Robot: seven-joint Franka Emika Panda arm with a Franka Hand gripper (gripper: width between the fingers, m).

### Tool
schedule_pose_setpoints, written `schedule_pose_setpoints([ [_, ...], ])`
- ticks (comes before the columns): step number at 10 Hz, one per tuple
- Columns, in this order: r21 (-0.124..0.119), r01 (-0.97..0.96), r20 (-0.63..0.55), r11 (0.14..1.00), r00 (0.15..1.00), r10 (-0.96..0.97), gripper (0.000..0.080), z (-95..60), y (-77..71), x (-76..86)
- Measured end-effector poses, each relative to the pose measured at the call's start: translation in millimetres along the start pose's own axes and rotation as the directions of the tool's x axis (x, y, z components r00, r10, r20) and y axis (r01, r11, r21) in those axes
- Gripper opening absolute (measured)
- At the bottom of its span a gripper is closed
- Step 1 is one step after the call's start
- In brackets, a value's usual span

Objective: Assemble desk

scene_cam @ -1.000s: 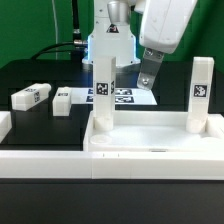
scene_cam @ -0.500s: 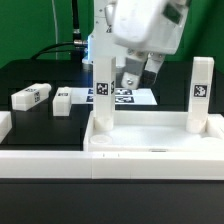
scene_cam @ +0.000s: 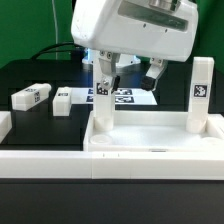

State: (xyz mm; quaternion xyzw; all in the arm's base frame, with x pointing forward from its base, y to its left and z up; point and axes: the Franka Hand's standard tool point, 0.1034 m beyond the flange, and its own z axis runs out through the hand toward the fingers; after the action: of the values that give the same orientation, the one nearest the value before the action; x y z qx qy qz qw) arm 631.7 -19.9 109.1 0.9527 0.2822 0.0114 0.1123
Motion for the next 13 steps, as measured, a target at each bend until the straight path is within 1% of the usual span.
schedule_pose_setpoints([
  [1,0.034,-0.084,0.006,0.996,0.996,0.084,0.0648,0.1,0.9,-3.8],
  [2,0.099,-0.199,0.016,0.975,0.98,0.198,0.0648,-1.1,12.2,-13.1],
  [3,0.137,-0.268,0.015,0.954,0.963,0.268,0.0648,0.0,25.8,-23.6],
  [4,0.172,-0.29,0.017,0.941,0.956,0.292,0.0648,2.2,39.5,-38.5],
  [5,0.182,-0.311,0.015,0.933,0.95,0.313,0.0648,5.7,49.0,-50.5],
  [6,0.181,-0.324,0.023,0.929,0.945,0.325,0.0648,10.1,52.8,-60.8],
  [7,0.179,-0.325,0.023,0.929,0.945,0.326,0.0648,9.6,51.0,-58.5],
  [9,0.18,-0.325,0.024,0.929,0.945,0.326,0.0648,10.1,50.7,-58.8],
  [10,0.19,-0.343,0.029,0.92,0.938,0.344,0.0648,11.1,51.1,-61.6],
  [11,0.224,-0.411,0.05,0.884,0.91,0.411,0.0648,16.1,56.1,-77.0],
  [12,0.226,-0.436,0.067,0.871,0.899,0.432,0.0648,21.9,57.4,-94.8],
  [13,0.263,-0.49,0.109,0.831,0.871,0.479,0.0648,26.0,54.2,-112.0],
])
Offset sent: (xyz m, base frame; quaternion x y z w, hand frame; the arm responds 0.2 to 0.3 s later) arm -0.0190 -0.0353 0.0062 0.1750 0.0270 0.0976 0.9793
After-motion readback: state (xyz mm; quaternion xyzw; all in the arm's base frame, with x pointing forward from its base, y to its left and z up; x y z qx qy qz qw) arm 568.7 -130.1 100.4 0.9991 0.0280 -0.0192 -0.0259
